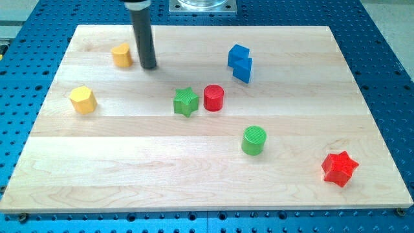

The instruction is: Move the heart into the hexagon

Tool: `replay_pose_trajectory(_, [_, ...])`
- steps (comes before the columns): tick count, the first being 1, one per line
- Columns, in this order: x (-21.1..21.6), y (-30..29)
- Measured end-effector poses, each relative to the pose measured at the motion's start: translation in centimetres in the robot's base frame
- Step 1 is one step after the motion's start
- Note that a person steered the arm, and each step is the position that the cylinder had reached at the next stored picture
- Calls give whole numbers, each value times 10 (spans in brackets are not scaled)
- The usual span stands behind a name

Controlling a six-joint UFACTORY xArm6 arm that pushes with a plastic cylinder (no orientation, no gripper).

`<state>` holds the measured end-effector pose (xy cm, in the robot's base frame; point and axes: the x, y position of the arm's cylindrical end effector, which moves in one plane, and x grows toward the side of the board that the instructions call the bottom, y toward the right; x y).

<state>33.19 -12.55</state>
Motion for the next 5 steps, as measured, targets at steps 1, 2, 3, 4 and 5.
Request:
replay_pose_trajectory(1, [2, -8])
replay_pose_trajectory(2, [-17, -8])
replay_pose_trajectory(3, [-27, -32])
replay_pose_trajectory(4, [-10, -62])
replay_pose_trajectory(5, [-24, -56])
